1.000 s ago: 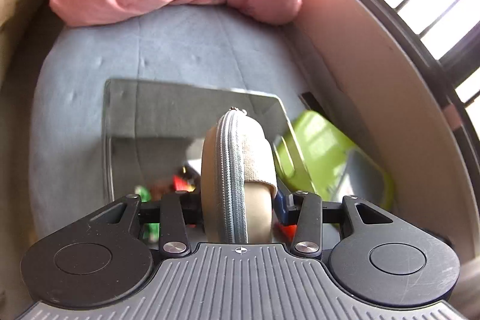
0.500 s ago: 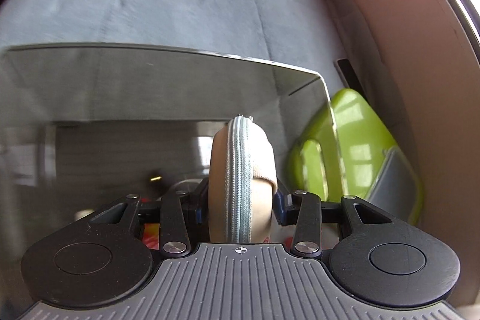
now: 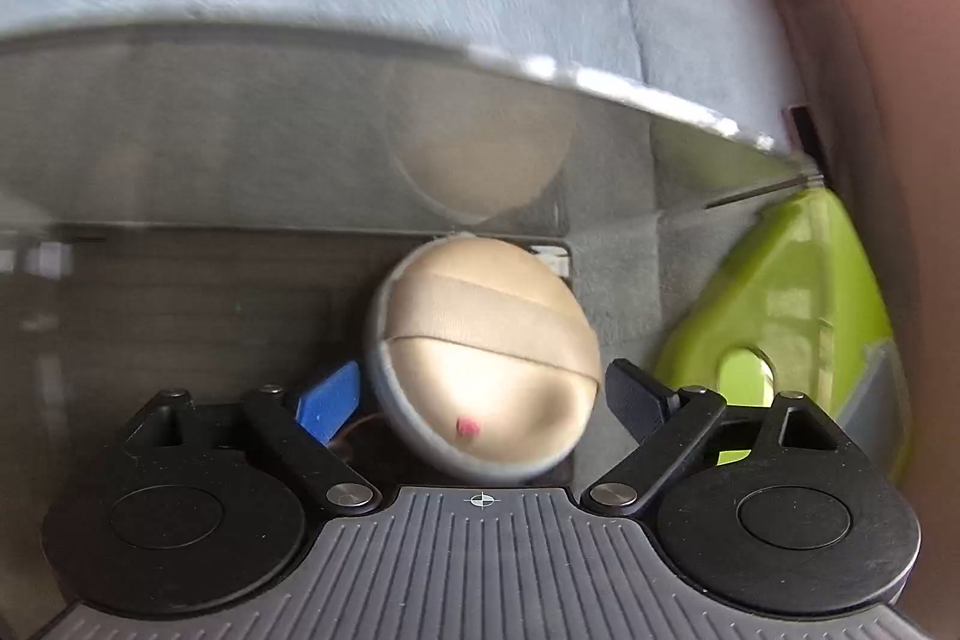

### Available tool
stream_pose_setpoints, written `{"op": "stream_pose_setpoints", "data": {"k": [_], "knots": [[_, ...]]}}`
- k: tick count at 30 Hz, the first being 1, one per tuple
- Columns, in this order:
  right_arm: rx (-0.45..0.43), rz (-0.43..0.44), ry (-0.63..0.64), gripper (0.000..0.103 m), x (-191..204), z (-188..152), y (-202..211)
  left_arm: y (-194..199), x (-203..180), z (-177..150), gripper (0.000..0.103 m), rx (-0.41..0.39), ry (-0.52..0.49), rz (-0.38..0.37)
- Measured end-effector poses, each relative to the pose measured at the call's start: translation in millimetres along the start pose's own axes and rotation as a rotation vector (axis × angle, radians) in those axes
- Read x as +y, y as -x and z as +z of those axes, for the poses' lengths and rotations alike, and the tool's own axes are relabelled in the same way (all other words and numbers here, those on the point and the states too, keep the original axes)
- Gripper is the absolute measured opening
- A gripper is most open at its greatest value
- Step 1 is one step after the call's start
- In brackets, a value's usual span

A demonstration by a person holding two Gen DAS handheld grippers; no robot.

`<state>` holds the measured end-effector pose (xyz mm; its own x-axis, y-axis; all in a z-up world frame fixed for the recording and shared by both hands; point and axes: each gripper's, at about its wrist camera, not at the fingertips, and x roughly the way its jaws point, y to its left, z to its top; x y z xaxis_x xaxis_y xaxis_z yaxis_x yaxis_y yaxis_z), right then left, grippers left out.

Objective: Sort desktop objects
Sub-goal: 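Lift the beige pouch into the clear box and open the left tool, then grasp the red figure keychain with the right tool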

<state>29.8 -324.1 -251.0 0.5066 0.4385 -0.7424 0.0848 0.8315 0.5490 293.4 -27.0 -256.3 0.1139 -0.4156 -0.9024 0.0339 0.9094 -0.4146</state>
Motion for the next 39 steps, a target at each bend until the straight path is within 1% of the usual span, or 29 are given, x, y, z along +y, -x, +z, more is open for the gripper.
{"op": "stream_pose_setpoints", "data": {"k": [2,3,4,5,6,9,10,11,12,13,15,17,18,19,21,22,23,25,27,28,31,34,36,37,39], "knots": [[0.002,-0.074,0.052,0.097,6,2,-1,42,9,-18,0.095,-0.042,0.012,-0.060],[0.008,-0.112,0.080,0.097,11,3,-3,61,12,-28,0.099,-0.061,0.009,-0.097],[0.019,-0.153,0.111,0.097,15,4,-6,83,14,-43,0.100,-0.084,-0.007,-0.128],[0.031,-0.197,0.141,0.097,20,6,-10,101,13,-60,0.103,-0.105,-0.038,-0.139],[0.048,-0.239,0.175,0.097,24,8,-16,117,9,-78,0.103,-0.127,-0.084,-0.127],[0.111,-0.375,0.303,0.096,38,17,-37,140,-5,-141,0.103,-0.172,-0.257,0.013],[0.142,-0.417,0.348,0.096,42,19,-48,143,-7,-162,0.103,-0.177,-0.298,0.055],[0.176,-0.458,0.393,0.095,46,21,-59,143,-5,-180,0.103,-0.172,-0.322,0.078],[0.210,-0.500,0.438,0.093,50,23,-70,140,-1,-195,0.103,-0.157,-0.325,0.087],[0.240,-0.532,0.477,0.091,53,25,-81,136,5,-210,0.103,-0.136,-0.306,0.083],[0.294,-0.589,0.541,0.085,57,26,-101,128,22,-227,0.103,-0.101,-0.230,0.033],[0.335,-0.629,0.571,0.084,59,28,-118,124,41,-238,0.103,-0.081,-0.151,-0.023],[0.356,-0.642,0.579,0.084,58,29,-125,123,49,-242,0.103,-0.076,-0.127,-0.033],[0.374,-0.656,0.583,0.083,57,30,-132,122,55,-245,0.103,-0.073,-0.110,-0.034],[0.392,-0.676,0.578,0.079,53,31,-140,123,62,-246,0.103,-0.082,-0.097,-0.007],[0.398,-0.670,0.562,0.073,52,32,-138,126,63,-247,0.103,-0.092,-0.096,0.011],[0.403,-0.659,0.544,0.054,52,33,-135,128,64,-247,0.103,-0.103,-0.101,0.020],[0.410,-0.645,0.509,0.053,53,35,-126,130,64,-244,0.103,-0.121,-0.113,0.004],[0.410,-0.628,0.500,0.053,56,36,-107,133,62,-242,0.103,-0.136,-0.127,-0.013],[0.409,-0.625,0.493,0.053,59,39,-94,134,60,-241,0.103,-0.140,-0.134,-0.017],[0.389,-0.584,0.466,0.053,81,61,-45,137,56,-234,0.103,-0.149,-0.151,-0.037],[0.296,-0.526,0.492,0.053,130,99,6,138,52,-227,0.103,-0.155,-0.162,-0.066],[0.227,-0.462,0.504,0.053,169,127,26,137,51,-223,0.103,-0.158,-0.169,-0.084],[0.203,-0.423,0.504,0.053,187,141,28,137,52,-222,0.103,-0.158,-0.168,-0.088],[0.185,-0.341,0.498,0.053,223,170,11,138,53,-220,0.103,-0.159,-0.166,-0.091]]}}
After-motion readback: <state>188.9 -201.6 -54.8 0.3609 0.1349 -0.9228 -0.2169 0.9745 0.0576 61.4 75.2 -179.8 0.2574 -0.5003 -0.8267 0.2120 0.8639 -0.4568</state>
